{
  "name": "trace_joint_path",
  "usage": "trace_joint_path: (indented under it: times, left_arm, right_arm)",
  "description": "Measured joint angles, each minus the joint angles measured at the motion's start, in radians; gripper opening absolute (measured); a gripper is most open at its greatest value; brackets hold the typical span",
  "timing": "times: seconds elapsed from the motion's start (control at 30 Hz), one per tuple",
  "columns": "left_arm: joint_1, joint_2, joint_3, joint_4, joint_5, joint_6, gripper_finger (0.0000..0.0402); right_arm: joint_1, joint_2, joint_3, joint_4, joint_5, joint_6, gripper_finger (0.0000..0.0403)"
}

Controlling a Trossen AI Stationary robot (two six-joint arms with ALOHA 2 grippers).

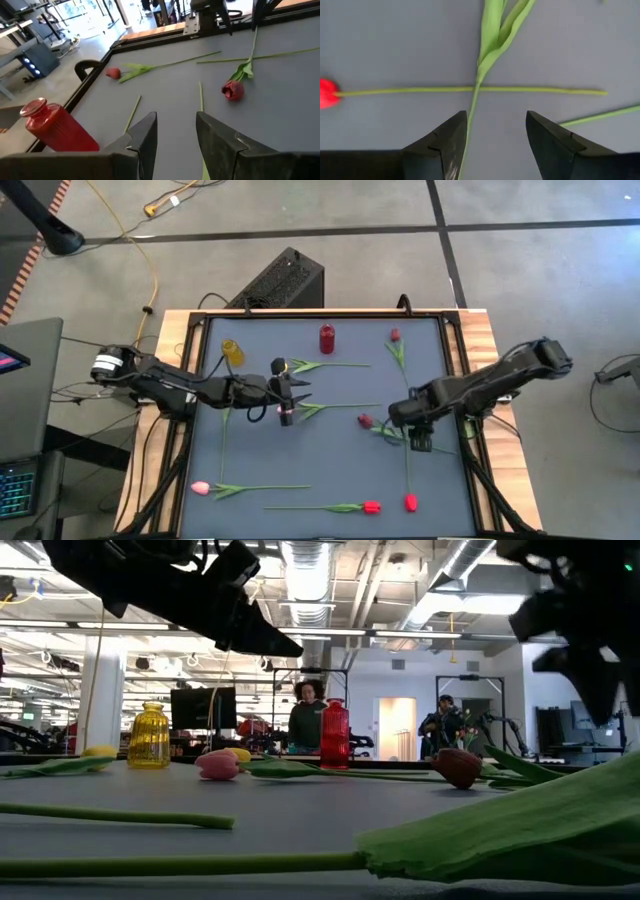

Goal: Sort flowers into vase by color
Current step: Put the bottom dark red flower into the red flower vase

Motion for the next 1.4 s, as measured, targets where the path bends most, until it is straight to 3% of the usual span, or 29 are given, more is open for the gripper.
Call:
trace_joint_path:
  times: [0.37,0.97,1.1,1.3,1.4]
  left_arm:
    - [0.0,0.0,0.0,-0.014,0.002,-0.004,0.0125]
    - [0.0,-0.001,0.0,-0.03,-0.001,-0.004,0.0125]
    - [0.0,-0.001,-0.001,-0.034,-0.002,-0.004,0.0125]
    - [0.0,-0.001,-0.001,-0.037,-0.003,0.003,0.0125]
    - [0.0,-0.001,-0.001,-0.037,-0.003,0.003,0.0125]
  right_arm:
    - [0.114,0.064,-0.104,0.151,0.0,0.1,0.023]
    - [0.148,0.06,-0.232,0.318,0.04,0.248,0.0222]
    - [0.147,0.06,-0.233,0.319,0.041,0.252,0.0174]
    - [0.147,0.059,-0.233,0.318,0.025,0.256,0.0039]
    - [0.146,0.055,-0.22,0.304,0.014,0.248,0.0017]
